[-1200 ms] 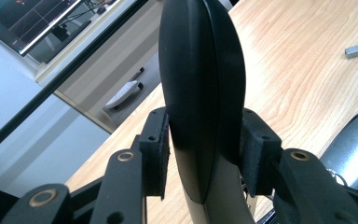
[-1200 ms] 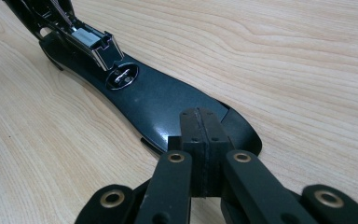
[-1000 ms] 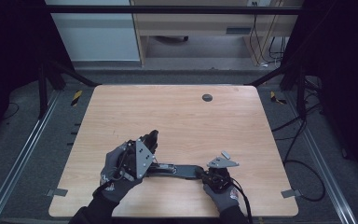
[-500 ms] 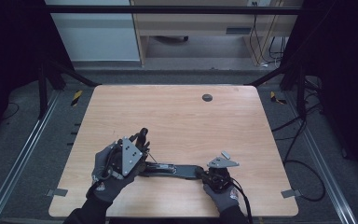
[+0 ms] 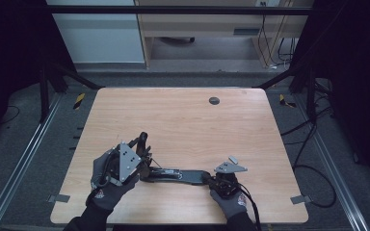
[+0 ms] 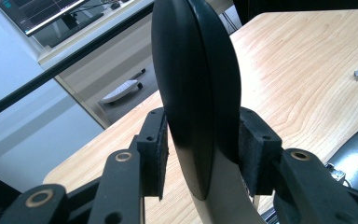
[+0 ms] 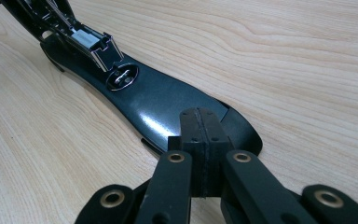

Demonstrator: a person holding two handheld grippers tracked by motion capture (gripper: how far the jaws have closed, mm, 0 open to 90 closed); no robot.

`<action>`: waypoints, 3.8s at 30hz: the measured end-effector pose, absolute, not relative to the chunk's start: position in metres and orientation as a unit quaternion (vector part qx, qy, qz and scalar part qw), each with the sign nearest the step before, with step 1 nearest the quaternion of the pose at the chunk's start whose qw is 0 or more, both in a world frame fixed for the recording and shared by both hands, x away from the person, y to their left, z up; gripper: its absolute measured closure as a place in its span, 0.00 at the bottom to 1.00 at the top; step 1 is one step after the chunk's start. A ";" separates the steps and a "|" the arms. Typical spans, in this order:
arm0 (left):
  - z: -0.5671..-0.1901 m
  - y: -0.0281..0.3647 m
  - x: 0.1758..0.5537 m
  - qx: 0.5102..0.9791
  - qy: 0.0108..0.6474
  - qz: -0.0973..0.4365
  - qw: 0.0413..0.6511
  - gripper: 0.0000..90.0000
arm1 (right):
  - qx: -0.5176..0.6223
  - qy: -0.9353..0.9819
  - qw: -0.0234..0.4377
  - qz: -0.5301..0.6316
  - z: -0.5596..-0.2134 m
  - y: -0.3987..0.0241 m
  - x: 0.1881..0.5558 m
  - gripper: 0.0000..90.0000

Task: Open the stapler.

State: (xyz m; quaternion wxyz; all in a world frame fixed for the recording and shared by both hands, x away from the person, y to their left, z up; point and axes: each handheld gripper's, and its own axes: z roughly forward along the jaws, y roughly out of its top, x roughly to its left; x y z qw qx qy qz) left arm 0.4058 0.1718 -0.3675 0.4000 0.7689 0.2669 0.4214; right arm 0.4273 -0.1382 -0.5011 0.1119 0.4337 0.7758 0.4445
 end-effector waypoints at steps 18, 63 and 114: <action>-0.368 0.178 0.404 0.763 0.279 0.416 0.408 0.64 | 0.446 0.768 0.106 0.447 -0.502 -0.146 0.431 1.00; -0.369 0.178 0.401 0.757 0.303 0.407 0.413 0.69 | 0.409 0.794 0.123 0.433 -0.500 -0.113 0.425 1.00; -0.378 0.259 0.408 0.703 0.389 0.382 0.456 0.64 | 0.409 0.793 0.121 0.435 -0.500 -0.114 0.425 1.00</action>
